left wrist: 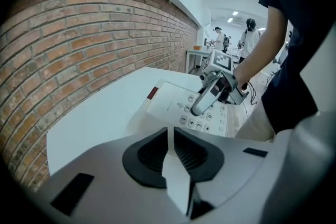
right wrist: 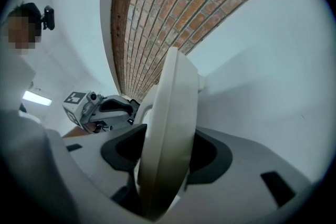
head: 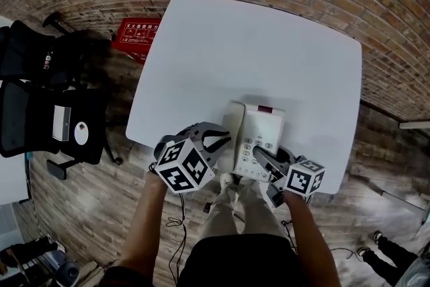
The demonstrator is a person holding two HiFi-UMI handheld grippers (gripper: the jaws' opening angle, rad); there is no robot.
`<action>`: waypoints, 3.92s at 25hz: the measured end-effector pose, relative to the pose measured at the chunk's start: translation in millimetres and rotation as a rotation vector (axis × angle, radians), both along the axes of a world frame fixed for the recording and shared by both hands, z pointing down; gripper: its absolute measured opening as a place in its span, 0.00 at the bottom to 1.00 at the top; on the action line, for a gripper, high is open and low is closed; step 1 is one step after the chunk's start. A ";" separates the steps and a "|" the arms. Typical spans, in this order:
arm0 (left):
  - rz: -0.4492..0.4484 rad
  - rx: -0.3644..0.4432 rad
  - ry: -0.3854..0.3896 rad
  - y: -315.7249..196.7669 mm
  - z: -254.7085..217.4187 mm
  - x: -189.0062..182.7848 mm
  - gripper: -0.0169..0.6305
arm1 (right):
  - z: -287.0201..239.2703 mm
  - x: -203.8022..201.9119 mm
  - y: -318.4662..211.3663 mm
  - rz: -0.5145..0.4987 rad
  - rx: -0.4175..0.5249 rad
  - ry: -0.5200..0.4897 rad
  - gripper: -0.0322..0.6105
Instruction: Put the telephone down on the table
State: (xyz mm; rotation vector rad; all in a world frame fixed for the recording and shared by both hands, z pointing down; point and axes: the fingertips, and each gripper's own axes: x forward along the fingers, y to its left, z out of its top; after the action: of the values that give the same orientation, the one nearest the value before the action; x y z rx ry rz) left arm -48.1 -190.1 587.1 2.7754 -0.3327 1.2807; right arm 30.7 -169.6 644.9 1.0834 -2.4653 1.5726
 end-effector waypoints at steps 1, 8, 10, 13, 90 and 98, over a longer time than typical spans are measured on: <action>0.004 0.007 -0.013 0.3 1.8 0.5 0.08 | 0.6 0.3 0.1 0.004 -0.002 -0.004 0.41; 0.013 0.025 -0.060 3.1 11.5 3.9 0.04 | 3.0 1.1 1.8 0.024 -0.019 -0.016 0.41; 0.017 0.033 -0.068 3.3 11.4 4.2 0.04 | 3.3 1.0 2.2 0.024 -0.023 -0.013 0.41; 0.023 0.036 -0.080 4.0 11.8 4.9 0.04 | 5.2 0.5 2.7 0.017 -0.044 -0.009 0.42; -0.083 0.018 -0.044 11.1 10.8 19.9 0.04 | 10.4 31.0 14.6 0.028 -0.289 0.407 0.53; -0.130 0.000 0.015 19.6 -7.9 20.2 0.04 | -16.0 32.8 15.2 0.005 -0.186 0.476 0.50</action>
State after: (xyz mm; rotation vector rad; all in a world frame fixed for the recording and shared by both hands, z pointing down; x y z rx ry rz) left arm -27.8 -170.5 579.2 2.7111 -0.5026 1.2291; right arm 63.5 -154.5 628.9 1.2546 -1.9693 1.3183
